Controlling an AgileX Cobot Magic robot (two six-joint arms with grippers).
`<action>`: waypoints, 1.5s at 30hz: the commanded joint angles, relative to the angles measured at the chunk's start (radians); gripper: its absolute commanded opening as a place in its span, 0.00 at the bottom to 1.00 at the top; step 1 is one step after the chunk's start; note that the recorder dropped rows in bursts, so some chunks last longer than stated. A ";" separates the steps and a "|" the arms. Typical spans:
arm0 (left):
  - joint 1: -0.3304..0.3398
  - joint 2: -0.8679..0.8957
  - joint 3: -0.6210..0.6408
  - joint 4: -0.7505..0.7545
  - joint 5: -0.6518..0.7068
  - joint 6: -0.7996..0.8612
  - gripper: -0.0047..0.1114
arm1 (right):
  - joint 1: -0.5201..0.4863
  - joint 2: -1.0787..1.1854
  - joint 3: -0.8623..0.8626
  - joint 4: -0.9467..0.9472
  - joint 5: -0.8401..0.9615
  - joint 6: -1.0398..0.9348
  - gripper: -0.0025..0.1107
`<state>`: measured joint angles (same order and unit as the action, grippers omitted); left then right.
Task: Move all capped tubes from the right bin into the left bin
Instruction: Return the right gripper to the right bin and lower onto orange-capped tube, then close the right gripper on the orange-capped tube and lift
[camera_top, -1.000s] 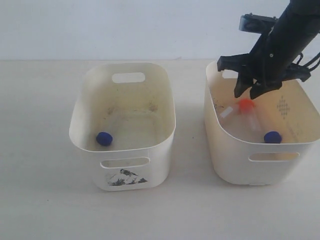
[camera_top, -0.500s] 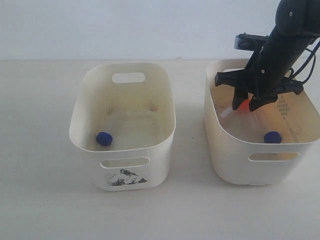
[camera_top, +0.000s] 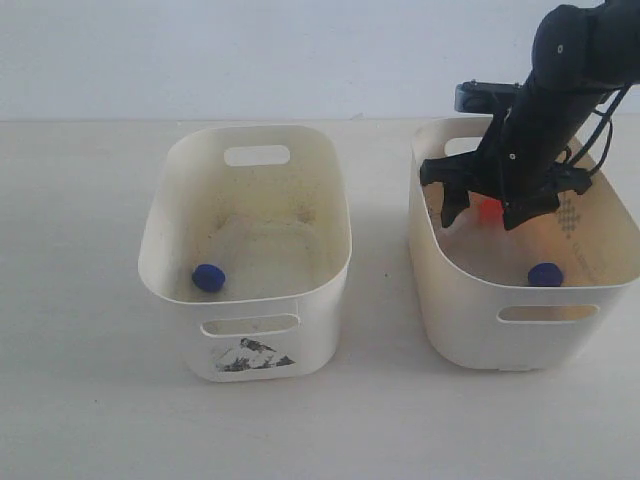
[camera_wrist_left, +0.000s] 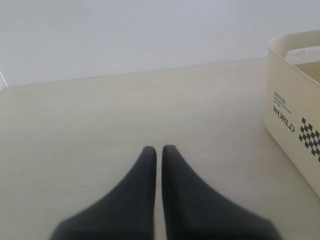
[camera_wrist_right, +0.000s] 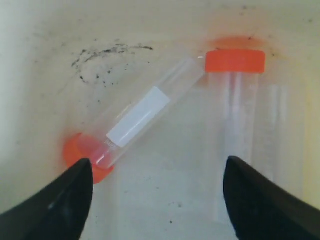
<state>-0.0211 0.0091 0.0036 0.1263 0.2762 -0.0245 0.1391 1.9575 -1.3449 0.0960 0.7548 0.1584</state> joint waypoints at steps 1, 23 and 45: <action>0.001 -0.002 -0.004 -0.007 -0.015 -0.012 0.08 | 0.000 -0.001 -0.002 -0.024 -0.023 -0.012 0.64; 0.001 -0.002 -0.004 -0.007 -0.015 -0.012 0.08 | 0.000 0.057 -0.002 -0.141 -0.003 0.046 0.64; 0.001 -0.002 -0.004 -0.007 -0.015 -0.012 0.08 | 0.000 0.124 -0.002 -0.131 -0.007 0.043 0.58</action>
<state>-0.0211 0.0091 0.0036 0.1263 0.2762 -0.0245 0.1413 2.0745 -1.3449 -0.0372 0.7523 0.2001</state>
